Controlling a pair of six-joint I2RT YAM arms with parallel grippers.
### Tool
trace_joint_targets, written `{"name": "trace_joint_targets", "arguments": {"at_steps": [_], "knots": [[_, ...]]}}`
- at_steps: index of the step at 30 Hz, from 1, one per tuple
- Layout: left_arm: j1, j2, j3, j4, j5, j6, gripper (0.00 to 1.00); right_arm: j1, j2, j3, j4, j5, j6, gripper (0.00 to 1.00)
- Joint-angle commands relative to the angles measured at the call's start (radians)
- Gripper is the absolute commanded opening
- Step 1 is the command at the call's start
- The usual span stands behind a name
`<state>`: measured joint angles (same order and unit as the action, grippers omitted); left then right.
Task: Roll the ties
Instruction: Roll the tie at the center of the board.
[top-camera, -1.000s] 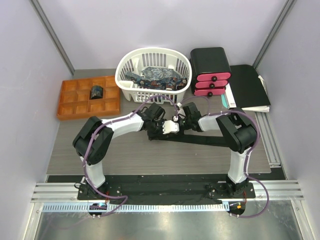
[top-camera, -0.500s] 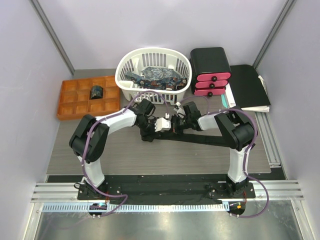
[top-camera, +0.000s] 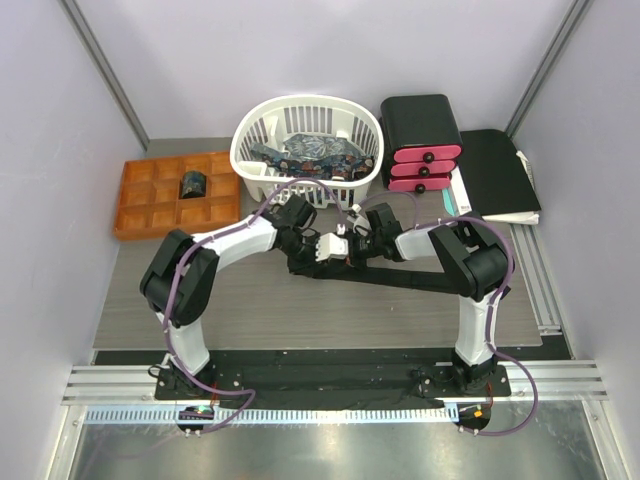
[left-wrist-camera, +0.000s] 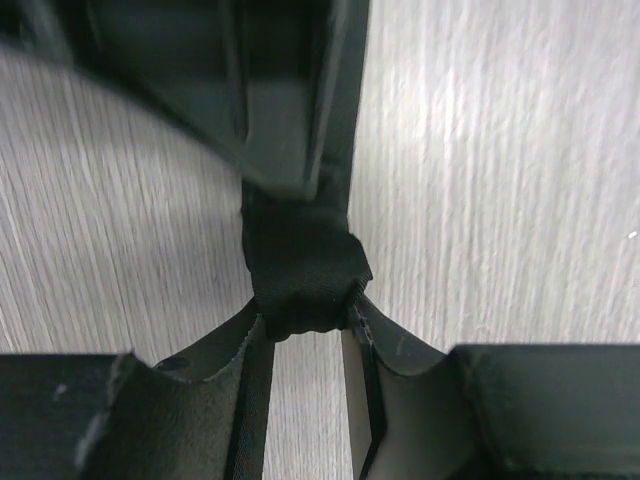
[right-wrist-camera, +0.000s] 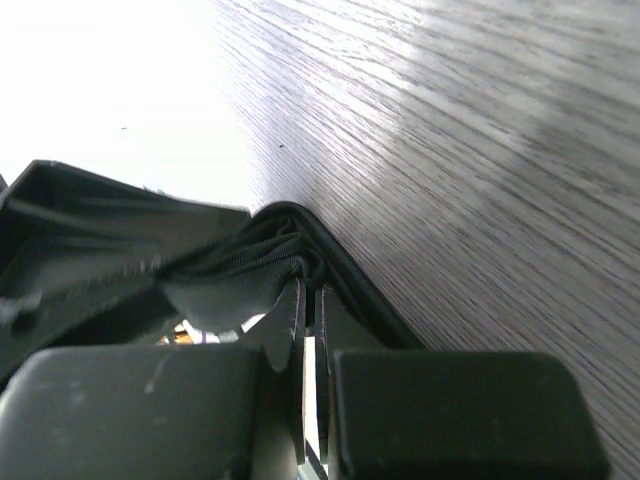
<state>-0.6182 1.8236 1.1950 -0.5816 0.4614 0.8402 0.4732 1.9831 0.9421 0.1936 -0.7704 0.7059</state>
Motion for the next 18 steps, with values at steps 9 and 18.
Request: {"name": "trace_joint_targets", "arguments": {"at_steps": [9,18], "knots": [[-0.084,0.08,0.112,0.019,0.053,-0.076,0.38,-0.004,0.048,-0.005,-0.045,0.112,-0.053,0.01],[-0.106,0.135,0.112,-0.012,-0.015,-0.078,0.32,-0.005,0.022,-0.02,0.032,0.042,-0.002,0.01]]}}
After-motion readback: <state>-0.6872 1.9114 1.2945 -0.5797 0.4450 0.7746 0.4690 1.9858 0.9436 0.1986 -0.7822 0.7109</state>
